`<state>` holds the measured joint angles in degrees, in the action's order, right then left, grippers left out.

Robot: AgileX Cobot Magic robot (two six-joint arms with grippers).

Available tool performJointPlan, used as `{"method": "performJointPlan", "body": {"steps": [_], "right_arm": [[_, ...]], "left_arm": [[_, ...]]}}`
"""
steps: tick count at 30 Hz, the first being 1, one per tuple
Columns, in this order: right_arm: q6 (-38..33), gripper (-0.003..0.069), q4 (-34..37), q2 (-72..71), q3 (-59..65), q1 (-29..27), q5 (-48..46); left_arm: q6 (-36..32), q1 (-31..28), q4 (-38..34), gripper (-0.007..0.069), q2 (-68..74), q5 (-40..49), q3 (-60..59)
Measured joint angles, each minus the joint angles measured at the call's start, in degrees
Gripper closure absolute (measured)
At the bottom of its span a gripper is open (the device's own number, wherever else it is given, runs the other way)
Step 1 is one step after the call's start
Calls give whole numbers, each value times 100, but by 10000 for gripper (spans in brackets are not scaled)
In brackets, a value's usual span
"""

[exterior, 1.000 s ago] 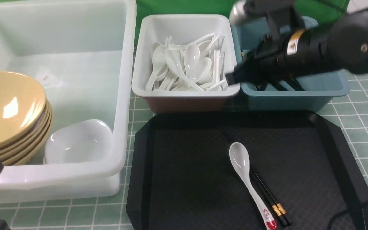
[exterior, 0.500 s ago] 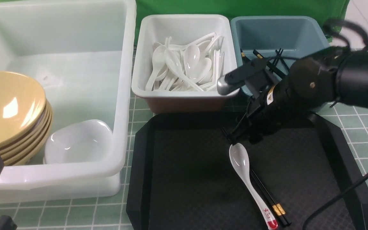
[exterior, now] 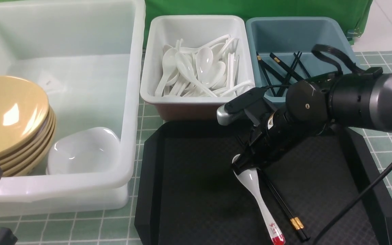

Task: On blue table put chopsticks spoon bowls plates into blue grey white boxes.
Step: 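Reach down and grasp the white spoon resting in the bowl with the right gripper, then place the white spoon into the bin of spoons with the right gripper, then grasp the chopsticks with the right gripper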

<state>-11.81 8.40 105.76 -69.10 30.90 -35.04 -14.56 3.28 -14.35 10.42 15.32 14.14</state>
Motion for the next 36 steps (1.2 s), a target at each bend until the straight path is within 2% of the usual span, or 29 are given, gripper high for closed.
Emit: {"method": "performJointPlan", "body": {"steps": [5, 8, 13, 14, 16, 19, 23, 25, 26, 27, 30, 31, 33, 36], "right_arm": [[-364, 587, 262, -492, -244, 0, -577], [-649, 587, 627, -942, -715, 5, -239], [-786, 587, 785, -946, -1323, 5, 1991], [-800, 586, 813, -694, -1457, 5, 2935], [-843, 568, 839, -228, -1630, -8, 3837], [-913, 515, 851, 291, -1845, -59, 4139], [-963, 311, 856, 890, -2116, -242, 3257], [-1042, 244, 856, 797, -2169, -334, 2617], [-1054, 237, 856, 776, -2175, -343, 2545], [-1078, 200, 851, 589, -2207, -407, 1966], [-931, 178, 758, -2, -2257, -534, 243], [-817, 178, 691, -62, -2257, -544, 22], [-328, 182, 368, -302, -2148, -557, -1131], [-12, 192, 67, -358, -1369, -446, -1896]], "left_arm": [[0, 0, 0, 620, 0, -2, -18], [0, 0, 2, 620, 0, -2, -18], [0, 0, 2, 620, 0, -7, -18], [0, 0, 2, 620, 0, -7, -18], [0, 0, 8, 620, 0, -7, -18], [0, 0, 7, 620, 0, -7, -18], [0, 0, 14, 620, 0, -7, -18], [0, 0, 21, 620, 0, -7, -18], [0, 0, 21, 620, 0, -7, -18], [0, 0, 21, 620, 0, -7, -18], [0, 0, 21, 620, 0, -7, -18], [0, 0, 21, 620, 0, -7, -18], [0, 0, 21, 620, 0, -7, -18], [0, 0, 21, 620, 0, -21, -18]]}}
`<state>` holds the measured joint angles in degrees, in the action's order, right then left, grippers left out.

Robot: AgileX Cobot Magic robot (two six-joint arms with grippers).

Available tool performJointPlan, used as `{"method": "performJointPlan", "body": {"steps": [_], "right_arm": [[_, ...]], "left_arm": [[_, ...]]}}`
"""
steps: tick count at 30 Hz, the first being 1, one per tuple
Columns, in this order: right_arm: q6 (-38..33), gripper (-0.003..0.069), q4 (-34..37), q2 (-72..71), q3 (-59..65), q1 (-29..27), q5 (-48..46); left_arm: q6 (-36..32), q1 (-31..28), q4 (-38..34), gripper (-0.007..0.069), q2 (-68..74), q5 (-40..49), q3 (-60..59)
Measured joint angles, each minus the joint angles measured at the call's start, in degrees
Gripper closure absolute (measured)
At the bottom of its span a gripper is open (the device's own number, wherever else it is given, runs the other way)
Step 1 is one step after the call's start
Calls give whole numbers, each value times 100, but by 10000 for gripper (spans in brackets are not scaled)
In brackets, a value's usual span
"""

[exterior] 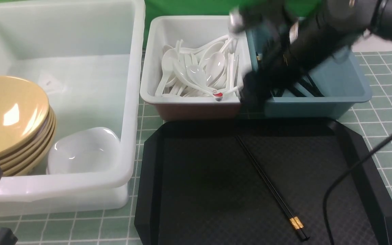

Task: On blue table put chopsticks spoon bowls plates into blue grey white boxes.
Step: 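Grasp the chopsticks with the right gripper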

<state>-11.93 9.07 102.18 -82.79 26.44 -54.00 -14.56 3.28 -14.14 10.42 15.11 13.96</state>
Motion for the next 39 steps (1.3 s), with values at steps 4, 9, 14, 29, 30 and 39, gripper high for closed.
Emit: {"method": "performJointPlan", "body": {"steps": [4, 9, 14, 29, 30, 39], "right_arm": [[166, 200, -102, 87, 1302, 291, 300], [275, 257, -137, 96, 2092, 393, 1156], [247, 423, -336, 68, 2243, 393, 1440], [-34, 620, -297, -963, 2034, 516, 1063], [-48, 620, -297, -1085, 2032, 516, 1047], [-632, 615, -475, -1051, 2025, 465, 434]], "left_arm": [[0, 0, 0, 620, 0, 0, 0], [15, 0, 0, 620, 0, 0, 0], [15, 0, 0, 620, 0, 0, 0], [21, 0, 0, 620, 0, 0, 0], [21, 0, 0, 620, 0, 0, 0], [21, 0, -5, 620, 0, 0, 0]]}}
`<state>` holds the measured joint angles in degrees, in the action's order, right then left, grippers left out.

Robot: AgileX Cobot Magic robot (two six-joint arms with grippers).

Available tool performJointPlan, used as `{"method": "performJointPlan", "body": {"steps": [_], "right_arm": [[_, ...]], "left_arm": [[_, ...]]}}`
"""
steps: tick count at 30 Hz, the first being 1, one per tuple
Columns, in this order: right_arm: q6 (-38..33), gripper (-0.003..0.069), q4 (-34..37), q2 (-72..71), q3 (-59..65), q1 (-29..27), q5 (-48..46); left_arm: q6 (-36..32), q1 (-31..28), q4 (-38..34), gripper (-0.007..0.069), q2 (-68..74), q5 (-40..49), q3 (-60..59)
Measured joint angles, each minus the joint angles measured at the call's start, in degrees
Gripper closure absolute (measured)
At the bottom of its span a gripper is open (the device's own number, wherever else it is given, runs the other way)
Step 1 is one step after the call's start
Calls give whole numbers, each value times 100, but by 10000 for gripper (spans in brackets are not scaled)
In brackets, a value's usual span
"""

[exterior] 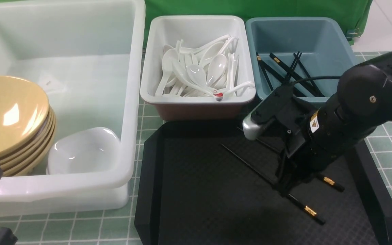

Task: On blue table put chopsticks spoon bowls plates into blue grey white boxes.
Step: 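Grasp the chopsticks with the right gripper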

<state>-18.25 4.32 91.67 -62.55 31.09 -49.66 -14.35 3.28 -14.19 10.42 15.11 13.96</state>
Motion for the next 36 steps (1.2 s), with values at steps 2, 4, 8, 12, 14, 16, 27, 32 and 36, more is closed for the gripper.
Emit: {"method": "performJointPlan", "body": {"steps": [2, 4, 8, 12, 14, 16, 27, 32, 36], "right_arm": [[0, 600, -19, 168, 0, -60, -49], [9, 571, -13, 399, 0, -91, -29], [36, 496, 29, 907, 0, -97, 253], [145, 476, -14, 1332, -65, -147, 475], [166, 485, -14, 1338, -72, -148, 459], [171, 545, -58, 1317, -80, -100, 414], [-20, 612, -401, 211, -67, -2, 443], [-20, 526, -506, 518, -70, -359, 356], [33, 416, -512, 1053, -70, -422, 372]], "left_arm": [[0, 0, -14, 620, 0, 7, 0], [0, 0, -23, 620, 0, 18, 0], [0, 0, -23, 620, 0, 19, 0], [0, 0, -35, 620, 0, 19, 0], [0, 0, -35, 620, 0, 19, 0], [0, 0, -40, 620, 0, 19, 0], [0, 0, -40, 620, 0, 19, 0], [0, 0, -40, 620, 0, 19, 0], [-18, 0, -40, 620, 0, 19, 0]]}}
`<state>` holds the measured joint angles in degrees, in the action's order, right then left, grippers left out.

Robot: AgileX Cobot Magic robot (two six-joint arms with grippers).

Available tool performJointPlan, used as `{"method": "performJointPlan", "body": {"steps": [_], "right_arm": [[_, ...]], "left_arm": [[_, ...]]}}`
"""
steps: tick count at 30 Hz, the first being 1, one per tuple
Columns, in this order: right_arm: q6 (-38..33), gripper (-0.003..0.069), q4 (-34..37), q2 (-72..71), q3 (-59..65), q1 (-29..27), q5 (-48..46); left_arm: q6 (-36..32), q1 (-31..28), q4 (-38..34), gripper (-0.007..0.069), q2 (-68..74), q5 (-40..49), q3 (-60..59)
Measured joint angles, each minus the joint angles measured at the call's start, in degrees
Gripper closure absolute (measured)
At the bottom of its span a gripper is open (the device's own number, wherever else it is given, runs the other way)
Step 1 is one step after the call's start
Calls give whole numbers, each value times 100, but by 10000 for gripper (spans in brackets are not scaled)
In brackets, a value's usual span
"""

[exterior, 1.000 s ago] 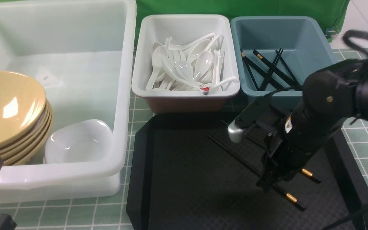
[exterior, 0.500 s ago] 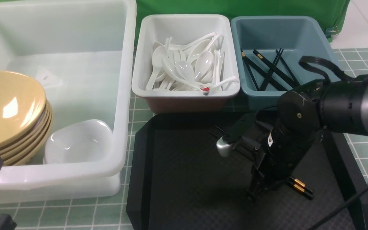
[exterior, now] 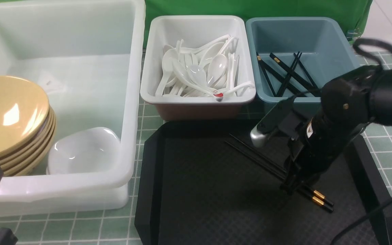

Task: On blue table put chopsticks spoon bowls plates into blue grey white boxes.
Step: 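Grasp the chopsticks with the right gripper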

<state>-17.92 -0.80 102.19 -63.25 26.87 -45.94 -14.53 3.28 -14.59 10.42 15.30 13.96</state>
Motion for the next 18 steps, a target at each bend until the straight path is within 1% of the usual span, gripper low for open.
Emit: {"method": "performJointPlan", "body": {"steps": [2, 4, 6, 11, 12, 18], "right_arm": [[12, 396, 6, 165, 0, 0, 26], [69, 392, 23, 314, -46, -2, 24], [101, 417, 80, 362, -83, -7, -33], [-38, 564, 178, 390, -117, -7, -102], [-63, 574, 206, 390, -117, -7, -102], [-319, 574, 440, 274, -120, -45, -321]], "left_arm": [[-7, 0, 0, 620, 0, 2, 0], [-7, 0, 0, 620, 0, 9, 0], [-7, 0, 0, 620, 0, 10, 0], [-2, 0, 0, 620, 0, 14, 0], [-2, 0, 0, 620, 0, 14, 0], [-2, 0, 0, 620, 0, 14, 0]]}}
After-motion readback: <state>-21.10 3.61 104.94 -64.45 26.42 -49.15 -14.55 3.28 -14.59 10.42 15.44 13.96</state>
